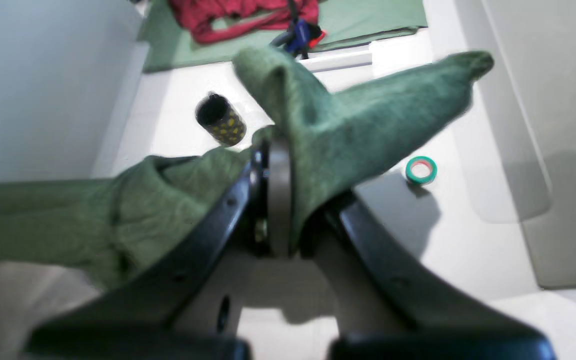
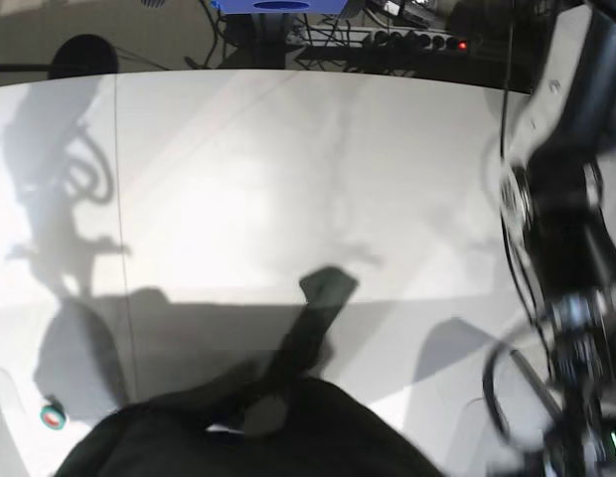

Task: Layout the t-shirt on the table in an organized manner, then fold the t-shirt properly
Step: 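Lift the shirt with both grippers and swing it down flat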

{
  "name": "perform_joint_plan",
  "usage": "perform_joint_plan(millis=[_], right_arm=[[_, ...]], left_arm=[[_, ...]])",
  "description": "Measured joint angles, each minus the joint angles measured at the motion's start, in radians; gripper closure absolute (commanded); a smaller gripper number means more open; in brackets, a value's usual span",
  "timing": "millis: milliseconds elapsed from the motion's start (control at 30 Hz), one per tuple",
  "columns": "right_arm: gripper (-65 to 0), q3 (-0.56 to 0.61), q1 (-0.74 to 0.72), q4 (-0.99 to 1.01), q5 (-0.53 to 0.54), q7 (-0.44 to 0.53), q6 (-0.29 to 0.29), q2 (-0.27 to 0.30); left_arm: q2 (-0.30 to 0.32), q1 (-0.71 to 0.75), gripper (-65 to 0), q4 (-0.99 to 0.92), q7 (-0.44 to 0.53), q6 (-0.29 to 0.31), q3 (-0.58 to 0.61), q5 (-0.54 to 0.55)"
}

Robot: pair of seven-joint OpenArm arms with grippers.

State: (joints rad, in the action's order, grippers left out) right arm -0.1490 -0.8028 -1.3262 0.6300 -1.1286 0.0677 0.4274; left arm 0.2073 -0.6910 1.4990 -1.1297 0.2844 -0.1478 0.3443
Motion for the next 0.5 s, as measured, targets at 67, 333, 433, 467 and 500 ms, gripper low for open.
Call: perform_joint_plan(millis=[67,333,433,467,500], right_arm=[[-0.6,-0.039,0.148,0.003,-0.009,0.023,-0.006,-0.017],[-0.5,-0.195,0.6,0.0,-0.015,0.109,-0.004,-0.12],[-0.5,-0.189,0.702,0.006,-0.023,0.114,-0.006,-0.143],[-0.5,-0.189,0.731,0.008,-0.031,0.121,-0.006,-0.157],[-0.5,-0.188,0.757,0.008,-0.024,0.13,-0.005,-0.168]], left_arm=[[0.004,0.148,0.0,0.019,-0.01,0.001,0.007,-0.001],[0.014,0.569,0.0,0.097,0.119,0.005,-0.001,0.0],[0.056,0.674,0.0,0.089,0.108,0.005,-0.001,0.0],[0.063,0.7,0.0,0.086,0.106,0.003,-0.002,0.0],[0.068,0.719,0.0,0.084,0.106,0.003,-0.002,-0.002]])
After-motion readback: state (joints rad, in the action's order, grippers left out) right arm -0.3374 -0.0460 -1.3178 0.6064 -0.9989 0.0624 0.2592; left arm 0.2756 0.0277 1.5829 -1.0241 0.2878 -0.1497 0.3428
